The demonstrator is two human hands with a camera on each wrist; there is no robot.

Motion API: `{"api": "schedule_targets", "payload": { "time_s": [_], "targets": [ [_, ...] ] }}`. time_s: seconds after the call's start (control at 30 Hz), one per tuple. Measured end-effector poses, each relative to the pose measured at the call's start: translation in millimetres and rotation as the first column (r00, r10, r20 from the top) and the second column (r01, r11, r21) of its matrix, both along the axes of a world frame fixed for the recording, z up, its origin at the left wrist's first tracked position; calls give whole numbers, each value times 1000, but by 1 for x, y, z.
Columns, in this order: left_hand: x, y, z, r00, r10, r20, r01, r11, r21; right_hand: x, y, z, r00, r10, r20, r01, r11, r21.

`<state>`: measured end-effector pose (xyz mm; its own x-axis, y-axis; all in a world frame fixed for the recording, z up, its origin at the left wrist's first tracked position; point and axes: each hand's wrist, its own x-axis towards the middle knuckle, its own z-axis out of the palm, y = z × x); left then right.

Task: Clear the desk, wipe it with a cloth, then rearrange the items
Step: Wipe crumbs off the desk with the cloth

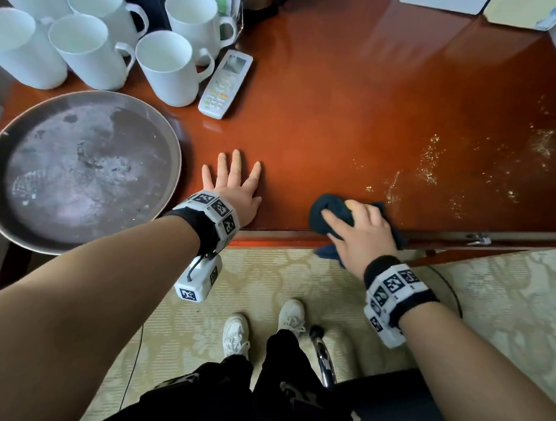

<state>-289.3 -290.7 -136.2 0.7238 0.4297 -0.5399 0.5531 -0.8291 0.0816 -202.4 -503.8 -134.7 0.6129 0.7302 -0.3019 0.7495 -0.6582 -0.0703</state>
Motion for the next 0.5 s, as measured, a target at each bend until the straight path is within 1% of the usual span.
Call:
{"api": "schedule_targets", "payload": {
  "time_s": [0.03,0.07,0.1,0.13,0.17,0.2,0.23,0.3,0.33,0.4,0.5],
  "targets": [
    [2,-2,0,1000,8,13,-8,1000,-4,7,-9,3,997,-75,-10,75,997,-13],
    [4,-3,0,1000,14,26,-14,1000,-9,13,-16,6,986,-166,-13,167,986,28],
    [6,-5,0,999,17,37,-16,1000,-12,17,-19,11,968,-250,-11,250,963,98],
    [9,-6,0,999,17,40,-17,1000,-14,19,-17,17,952,-305,-3,300,937,181],
    [12,-7,1,999,15,41,-15,1000,-13,19,-11,21,949,-315,10,303,920,249],
    [15,-9,2,999,12,42,-11,1000,-11,16,-2,22,957,-289,14,274,923,270],
    [19,-11,2,999,5,45,-5,1000,-7,13,9,22,970,-241,3,233,940,250],
    [30,-18,4,998,-18,58,18,1000,4,2,27,11,992,-128,-13,129,979,161],
    [36,-22,5,997,-35,67,35,999,8,-2,30,4,995,-101,-16,102,986,131],
    [47,-30,5,995,-68,71,68,998,0,-3,23,-8,991,-134,-15,135,984,117],
    [59,-44,4,995,-97,38,98,995,-34,11,-6,-11,961,-277,-8,276,957,93]
  ]
}}
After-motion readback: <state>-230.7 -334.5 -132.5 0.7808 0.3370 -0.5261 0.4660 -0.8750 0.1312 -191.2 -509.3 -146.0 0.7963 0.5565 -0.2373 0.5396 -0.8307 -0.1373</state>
